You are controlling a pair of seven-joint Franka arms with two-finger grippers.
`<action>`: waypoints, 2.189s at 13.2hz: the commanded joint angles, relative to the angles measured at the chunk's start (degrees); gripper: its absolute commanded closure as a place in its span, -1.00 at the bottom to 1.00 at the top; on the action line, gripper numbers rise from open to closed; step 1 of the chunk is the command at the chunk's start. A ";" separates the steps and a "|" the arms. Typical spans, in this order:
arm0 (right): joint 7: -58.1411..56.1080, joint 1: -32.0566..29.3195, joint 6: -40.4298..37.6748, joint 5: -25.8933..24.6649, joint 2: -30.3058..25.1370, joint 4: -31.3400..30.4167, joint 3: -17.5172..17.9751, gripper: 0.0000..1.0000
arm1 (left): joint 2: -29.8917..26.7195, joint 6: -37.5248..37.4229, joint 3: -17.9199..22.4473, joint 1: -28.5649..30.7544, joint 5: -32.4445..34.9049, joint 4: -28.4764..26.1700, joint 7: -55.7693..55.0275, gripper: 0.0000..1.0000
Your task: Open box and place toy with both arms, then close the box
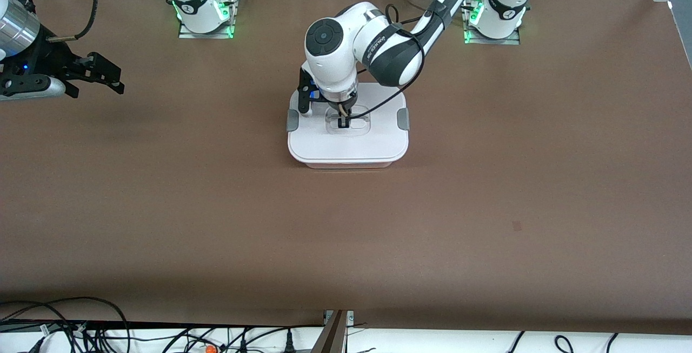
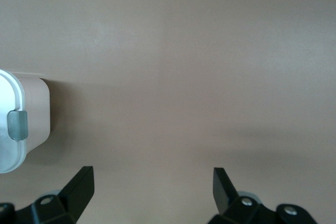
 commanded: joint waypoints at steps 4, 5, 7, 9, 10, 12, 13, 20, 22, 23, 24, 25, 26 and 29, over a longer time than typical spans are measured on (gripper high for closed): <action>0.05 -0.82 -0.68 -2.43 0.57 2.05 0.91 -1.00 | -1.60 -4.78 0.84 6.22 1.49 5.39 -0.14 -1.00; 0.05 -0.90 -0.69 -2.61 1.01 2.67 0.82 -1.00 | -1.69 -5.83 0.92 8.06 1.41 5.75 0.03 -1.00; 0.05 -0.82 -0.69 -2.70 1.10 3.21 0.82 -1.00 | -1.69 -8.11 0.93 12.81 1.58 7.06 0.21 -1.00; 0.14 -0.82 -0.69 -2.88 1.10 3.12 0.91 -1.00 | -1.69 -8.39 3.29 15.45 3.51 9.26 0.21 -1.00; 0.23 -0.73 -0.69 -2.79 1.10 3.12 0.99 -1.00 | -1.69 -8.39 4.17 17.03 3.60 9.62 0.21 -1.00; 0.67 -0.03 -0.69 -2.79 1.10 3.12 1.00 -1.00 | -2.13 -8.30 4.62 21.94 3.17 9.80 0.39 -1.00; 0.67 0.06 -0.69 -2.79 1.10 3.12 1.08 -1.00 | -2.56 -8.21 4.53 24.49 3.08 9.89 0.39 -1.00; 0.40 -0.02 -1.39 -2.70 0.93 3.12 0.82 -1.00 | -8.71 -11.88 7.60 36.02 2.99 11.47 -0.22 -1.00; 0.58 -0.02 -1.39 -2.70 0.75 3.12 0.73 -1.00 | -12.56 -13.48 7.52 38.66 2.47 10.42 -1.97 -1.00; 0.58 -0.02 -1.39 -2.70 0.75 3.12 0.73 -1.00 | -14.42 -14.96 7.52 39.45 1.24 9.20 -5.20 -1.00; 0.67 -0.02 -1.48 -2.79 0.75 3.12 0.73 -1.00 | -15.39 -17.24 7.60 39.55 -0.16 8.57 -9.15 -1.00; 0.67 -0.02 -1.48 -2.79 0.75 3.12 0.73 -1.00 | -16.36 -19.52 7.69 39.63 -0.70 8.39 -13.63 -1.00; 0.67 -0.02 -1.48 -2.79 0.75 3.12 0.82 -1.00 | -17.50 -21.90 7.69 39.72 -0.87 7.96 -19.50 -1.00; 0.84 0.06 -1.39 -2.79 0.75 3.12 0.91 -1.00 | -23.29 -27.09 7.52 40.34 -5.44 2.35 -34.99 -1.00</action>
